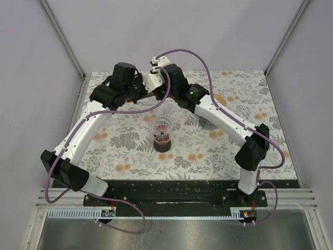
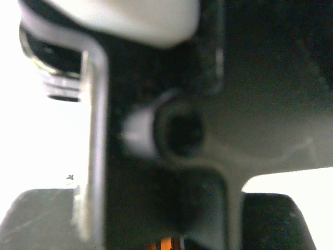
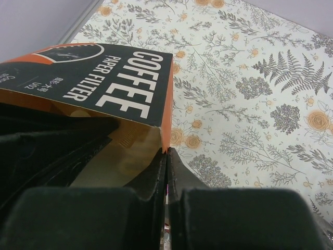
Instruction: Place the coffee filter in the dripper
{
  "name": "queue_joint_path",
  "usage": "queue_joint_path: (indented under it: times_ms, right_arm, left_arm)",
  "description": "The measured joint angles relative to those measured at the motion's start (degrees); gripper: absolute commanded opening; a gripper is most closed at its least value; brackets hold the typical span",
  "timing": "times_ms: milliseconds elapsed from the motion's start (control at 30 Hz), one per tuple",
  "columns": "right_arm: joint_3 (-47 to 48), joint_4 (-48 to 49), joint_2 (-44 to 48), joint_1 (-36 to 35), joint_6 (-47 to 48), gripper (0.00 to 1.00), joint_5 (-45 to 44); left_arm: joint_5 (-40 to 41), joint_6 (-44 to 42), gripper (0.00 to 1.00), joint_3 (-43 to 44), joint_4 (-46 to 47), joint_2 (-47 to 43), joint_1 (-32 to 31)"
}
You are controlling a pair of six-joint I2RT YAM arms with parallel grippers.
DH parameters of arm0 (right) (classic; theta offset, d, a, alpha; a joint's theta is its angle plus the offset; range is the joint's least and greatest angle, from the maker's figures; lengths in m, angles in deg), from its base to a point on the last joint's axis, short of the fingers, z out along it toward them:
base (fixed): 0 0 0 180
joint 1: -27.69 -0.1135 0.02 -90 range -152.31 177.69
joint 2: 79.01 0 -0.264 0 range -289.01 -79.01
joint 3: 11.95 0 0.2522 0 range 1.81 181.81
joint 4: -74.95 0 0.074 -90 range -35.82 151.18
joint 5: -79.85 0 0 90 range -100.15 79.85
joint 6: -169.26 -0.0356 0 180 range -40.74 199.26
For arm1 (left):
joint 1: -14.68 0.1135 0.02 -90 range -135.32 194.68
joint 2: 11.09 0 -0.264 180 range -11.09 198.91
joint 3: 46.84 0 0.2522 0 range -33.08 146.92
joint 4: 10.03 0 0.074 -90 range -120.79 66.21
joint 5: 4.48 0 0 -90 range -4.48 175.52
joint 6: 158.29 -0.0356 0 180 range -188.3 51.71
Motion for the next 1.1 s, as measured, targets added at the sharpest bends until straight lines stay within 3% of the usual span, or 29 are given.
queue_joint_path:
  times_ms: [267,633,1100]
  right_arm:
    - [0.0,0.6,-0.1,0.3,-0.1,0.0,0.2]
    - [0.3,2.3,-3.4,4.2,-1.7,0.0,1.6]
    - [5.1,5.5,-15.1,5.4,-1.6,0.0,1.9]
  left_arm:
    - [-2.7,3.3,0.0,0.4,-2.2,-0.3,0.2]
    - [-11.2,13.8,0.0,16.2,-8.4,-2.3,3.1]
    - [-9.5,17.9,0.0,20.1,-9.2,-3.6,10.7]
